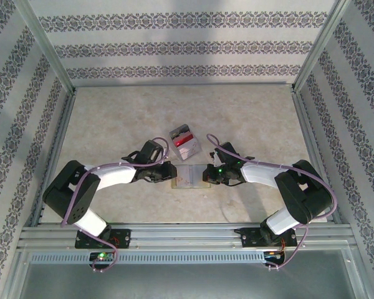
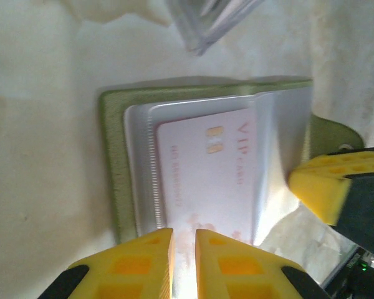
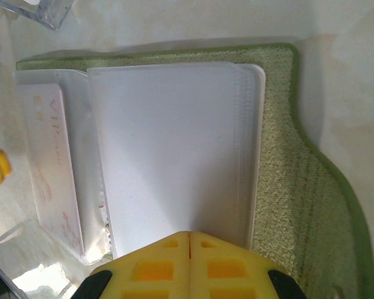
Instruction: Take the credit cards out of the card holder
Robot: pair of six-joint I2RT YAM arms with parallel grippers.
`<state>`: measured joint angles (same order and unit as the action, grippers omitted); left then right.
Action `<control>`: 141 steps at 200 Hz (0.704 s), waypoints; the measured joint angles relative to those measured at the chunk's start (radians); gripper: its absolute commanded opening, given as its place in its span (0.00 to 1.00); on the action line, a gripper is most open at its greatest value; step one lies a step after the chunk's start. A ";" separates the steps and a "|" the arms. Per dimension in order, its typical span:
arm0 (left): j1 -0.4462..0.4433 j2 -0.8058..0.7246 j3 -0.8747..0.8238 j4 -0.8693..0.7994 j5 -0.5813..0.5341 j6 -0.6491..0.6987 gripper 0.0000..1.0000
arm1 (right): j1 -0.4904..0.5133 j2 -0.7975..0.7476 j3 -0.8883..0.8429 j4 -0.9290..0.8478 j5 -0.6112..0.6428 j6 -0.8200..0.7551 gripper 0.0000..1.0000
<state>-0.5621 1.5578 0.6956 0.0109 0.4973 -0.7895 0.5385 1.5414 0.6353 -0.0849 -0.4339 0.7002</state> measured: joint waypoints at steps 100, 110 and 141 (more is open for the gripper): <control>-0.001 0.019 -0.020 0.042 0.047 -0.020 0.17 | 0.000 0.005 0.003 0.000 -0.001 0.000 0.02; -0.001 0.019 -0.020 0.042 0.047 -0.020 0.17 | 0.000 0.006 0.004 0.000 -0.001 0.000 0.03; -0.001 0.028 -0.020 0.042 0.049 -0.019 0.17 | 0.000 0.006 0.004 0.001 -0.001 0.000 0.03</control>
<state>-0.5629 1.5860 0.6754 0.0532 0.5461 -0.8089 0.5385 1.5478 0.6395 -0.0841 -0.4347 0.6998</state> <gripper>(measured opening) 0.167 0.046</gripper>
